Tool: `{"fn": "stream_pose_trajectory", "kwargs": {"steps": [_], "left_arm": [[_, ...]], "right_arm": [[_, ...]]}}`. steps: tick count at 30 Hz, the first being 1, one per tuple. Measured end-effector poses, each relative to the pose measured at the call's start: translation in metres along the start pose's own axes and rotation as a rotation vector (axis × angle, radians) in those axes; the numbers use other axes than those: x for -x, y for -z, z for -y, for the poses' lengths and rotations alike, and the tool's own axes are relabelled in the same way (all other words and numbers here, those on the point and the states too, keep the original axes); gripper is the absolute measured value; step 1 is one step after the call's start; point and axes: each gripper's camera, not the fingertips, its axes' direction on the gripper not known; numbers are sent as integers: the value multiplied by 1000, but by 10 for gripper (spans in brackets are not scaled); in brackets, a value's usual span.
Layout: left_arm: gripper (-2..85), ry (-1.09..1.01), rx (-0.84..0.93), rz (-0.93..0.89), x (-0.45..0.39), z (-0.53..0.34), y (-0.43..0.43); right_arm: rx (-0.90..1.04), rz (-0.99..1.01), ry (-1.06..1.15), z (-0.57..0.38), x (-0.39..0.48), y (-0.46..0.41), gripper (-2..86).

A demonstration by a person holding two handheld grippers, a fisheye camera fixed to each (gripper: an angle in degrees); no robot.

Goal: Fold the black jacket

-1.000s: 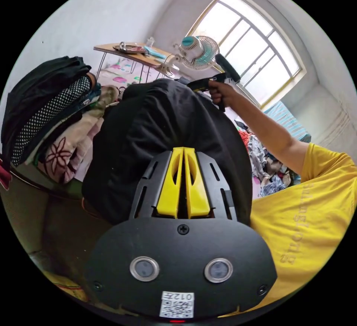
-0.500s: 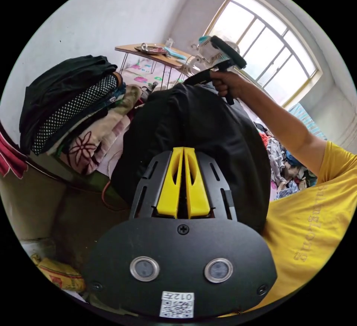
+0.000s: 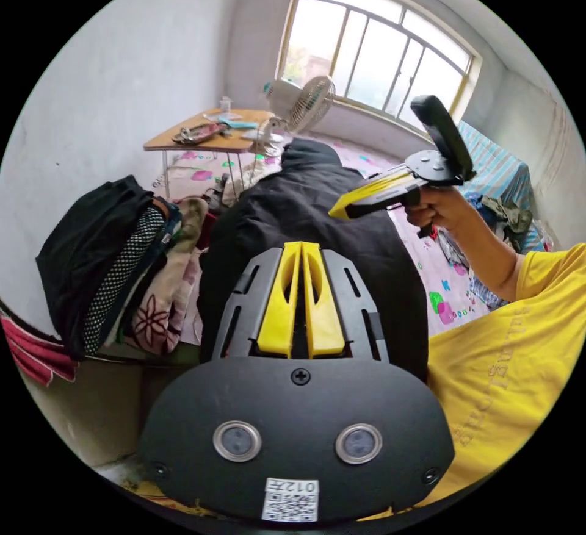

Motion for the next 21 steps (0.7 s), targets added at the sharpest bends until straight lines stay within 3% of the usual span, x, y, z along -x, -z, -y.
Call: {"fn": "stream_pose_trajectory", "kwargs": {"steps": [4,10,14,18,21], "left_arm": [[3,-9,133,8,4,10,-31],[3,22,62,-69,17,23,7],[3,-100,-49,-64,-1,51,53],[3,-189,50,19,-12,84,47],[3,-183,166,-20,-7,96,30]], "right_arm": [[-43,14,-120,-22,-4,-17,1],[-121,97,-155,-31,4,12,4],[-207,90,-133,-53,33,59,6],[-224,120,-192,-82,59,70,6],[-213,104,-258,-92,68,58,5]]}}
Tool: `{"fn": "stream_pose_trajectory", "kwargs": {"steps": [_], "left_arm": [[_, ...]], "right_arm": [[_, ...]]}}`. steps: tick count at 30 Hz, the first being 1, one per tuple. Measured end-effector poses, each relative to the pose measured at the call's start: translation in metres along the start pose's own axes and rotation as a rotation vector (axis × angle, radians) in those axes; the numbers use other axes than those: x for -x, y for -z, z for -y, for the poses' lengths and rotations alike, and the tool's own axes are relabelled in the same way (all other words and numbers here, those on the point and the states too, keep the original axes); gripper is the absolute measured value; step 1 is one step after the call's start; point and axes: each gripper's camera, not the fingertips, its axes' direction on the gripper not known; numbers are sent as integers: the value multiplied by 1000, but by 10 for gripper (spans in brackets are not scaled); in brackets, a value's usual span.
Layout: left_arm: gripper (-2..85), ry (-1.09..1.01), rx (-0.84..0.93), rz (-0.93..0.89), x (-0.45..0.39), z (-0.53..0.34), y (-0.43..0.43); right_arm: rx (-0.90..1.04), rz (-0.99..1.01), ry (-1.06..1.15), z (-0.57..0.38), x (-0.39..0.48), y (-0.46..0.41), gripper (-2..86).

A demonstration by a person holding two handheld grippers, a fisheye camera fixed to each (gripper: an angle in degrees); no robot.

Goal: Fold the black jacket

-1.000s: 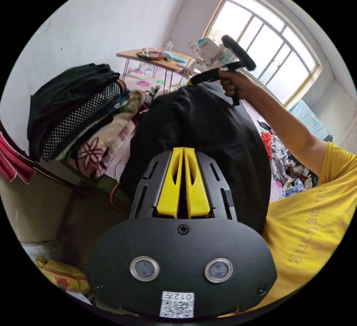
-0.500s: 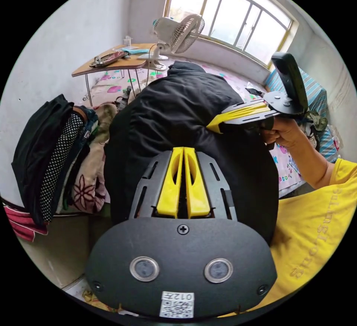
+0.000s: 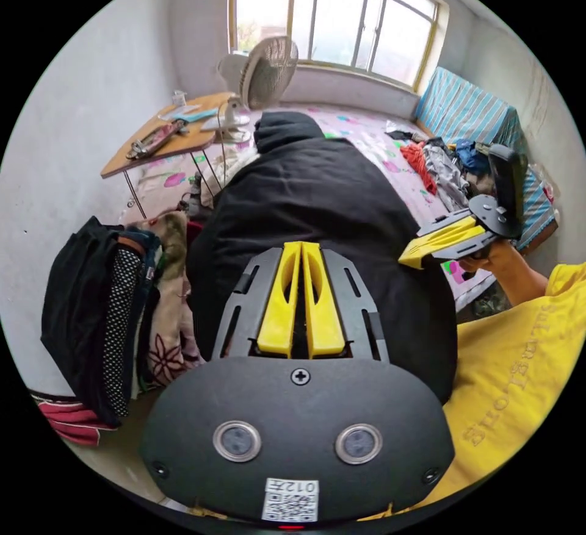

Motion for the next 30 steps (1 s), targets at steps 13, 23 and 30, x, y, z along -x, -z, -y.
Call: {"fn": "stream_pose_trajectory", "kwargs": {"steps": [13,23,30], "left_arm": [[3,-52,-106,-132,-35,42,91],[2,-8,25,-53,-102,74,118],[3,90,-25,96,-208,67,197]], "right_arm": [[-199,-43,-74,62,35,66,6],[-89,-132,-109,102,69,44,5],[-182,-56,11,64,168,109,8]]}}
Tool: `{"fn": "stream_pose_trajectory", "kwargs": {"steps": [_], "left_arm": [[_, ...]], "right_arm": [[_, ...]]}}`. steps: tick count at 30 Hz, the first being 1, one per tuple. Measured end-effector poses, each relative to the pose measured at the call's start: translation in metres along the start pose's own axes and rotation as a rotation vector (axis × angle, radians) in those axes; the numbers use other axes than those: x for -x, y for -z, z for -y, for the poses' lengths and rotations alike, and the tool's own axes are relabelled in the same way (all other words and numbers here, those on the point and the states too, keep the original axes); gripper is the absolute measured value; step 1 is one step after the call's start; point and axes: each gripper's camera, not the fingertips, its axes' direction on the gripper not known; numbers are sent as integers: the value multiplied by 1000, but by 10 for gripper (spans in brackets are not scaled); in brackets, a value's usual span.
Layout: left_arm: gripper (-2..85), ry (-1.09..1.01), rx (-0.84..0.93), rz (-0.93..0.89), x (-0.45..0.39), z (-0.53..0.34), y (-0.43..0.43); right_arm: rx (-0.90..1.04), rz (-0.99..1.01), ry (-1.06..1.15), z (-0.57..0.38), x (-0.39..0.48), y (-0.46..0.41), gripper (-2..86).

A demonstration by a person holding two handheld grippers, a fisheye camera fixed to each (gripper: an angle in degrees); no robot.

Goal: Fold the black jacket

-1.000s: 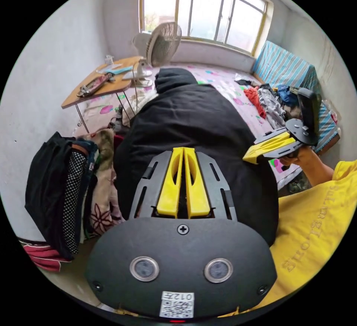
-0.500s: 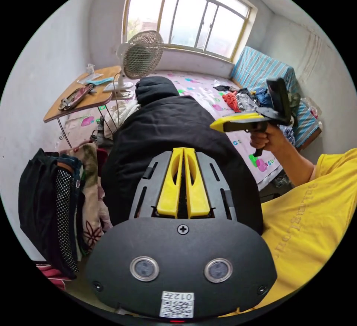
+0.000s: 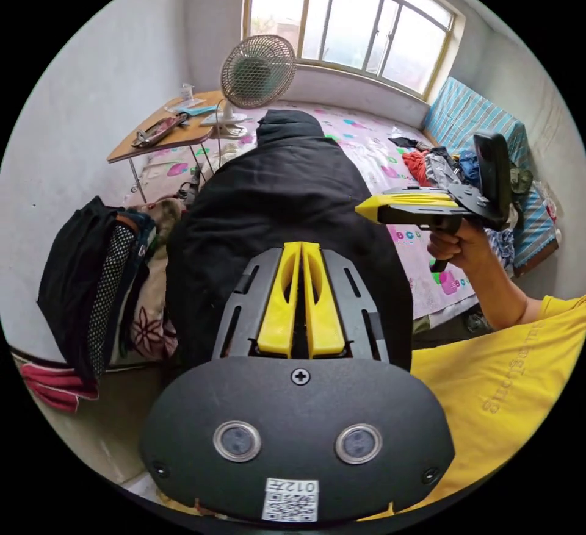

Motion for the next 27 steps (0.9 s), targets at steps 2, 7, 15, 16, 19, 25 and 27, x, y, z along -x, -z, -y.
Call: {"fn": "stream_pose_trajectory", "kwargs": {"steps": [2,7,15,16,19,25,27], "left_arm": [[3,29,42,66,-31,-5,9],[1,126,51,253,-101,-11,39],[-1,211,-9,326,-165,31,77],[-1,232,-29,316,-171,35,85],[-2,226,-162,312,-213,50,124],[-2,358,-30,381,-254,105,112],[-2,407,-83,397,-268,130,120]], "right_arm": [[17,32,21,-10,20,9,8],[72,93,89,-22,74,20,7],[68,108,24,31,109,55,7],[37,119,36,37,115,75,7],[-83,151,98,46,127,124,7],[71,213,149,102,128,134,7],[140,233,143,125,126,133,7]]}}
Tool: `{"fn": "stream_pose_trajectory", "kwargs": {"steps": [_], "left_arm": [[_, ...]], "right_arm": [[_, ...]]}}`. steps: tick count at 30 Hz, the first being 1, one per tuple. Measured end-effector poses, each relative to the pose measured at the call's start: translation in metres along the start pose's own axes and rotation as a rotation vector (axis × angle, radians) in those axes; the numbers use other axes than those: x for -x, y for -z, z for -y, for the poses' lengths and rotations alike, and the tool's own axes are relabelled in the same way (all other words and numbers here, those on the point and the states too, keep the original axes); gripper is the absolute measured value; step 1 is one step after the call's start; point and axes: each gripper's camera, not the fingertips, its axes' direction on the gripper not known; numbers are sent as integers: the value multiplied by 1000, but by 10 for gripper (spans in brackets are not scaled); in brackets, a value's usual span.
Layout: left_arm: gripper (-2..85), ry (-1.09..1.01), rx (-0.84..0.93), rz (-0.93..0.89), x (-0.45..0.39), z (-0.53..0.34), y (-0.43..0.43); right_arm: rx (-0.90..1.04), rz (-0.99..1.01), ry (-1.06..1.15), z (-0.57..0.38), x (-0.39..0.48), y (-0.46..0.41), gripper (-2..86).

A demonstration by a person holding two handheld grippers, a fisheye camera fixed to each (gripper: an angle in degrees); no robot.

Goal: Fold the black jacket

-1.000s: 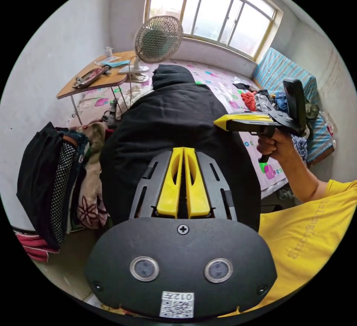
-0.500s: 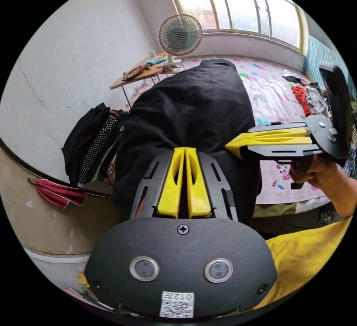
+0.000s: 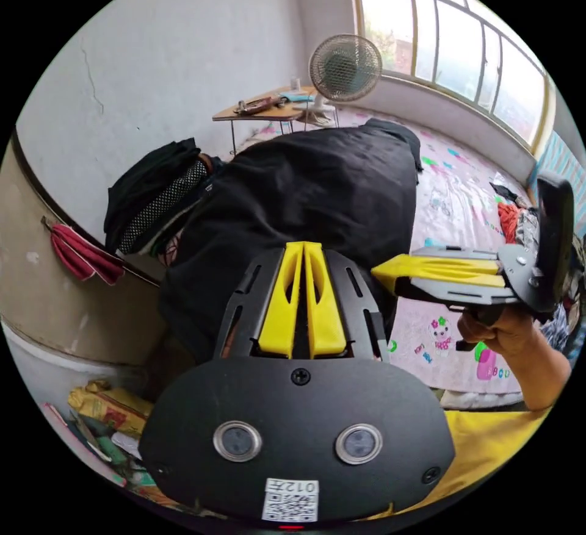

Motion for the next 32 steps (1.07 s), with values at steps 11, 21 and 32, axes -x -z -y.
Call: {"fn": "stream_pose_trajectory", "kwargs": {"steps": [11,21,32], "left_arm": [[-1,-271,-413,-199,-224,109,107],[4,-576,189,-1299,-602,155,76],[4,-657,623,-1414,-929,199,77]], "right_arm": [[-321,137,-164,8,-34,218,7],[-536,-374,-686,-249,-89,528,10],[-844,-950,-1188,-447,-137,907,48]]}}
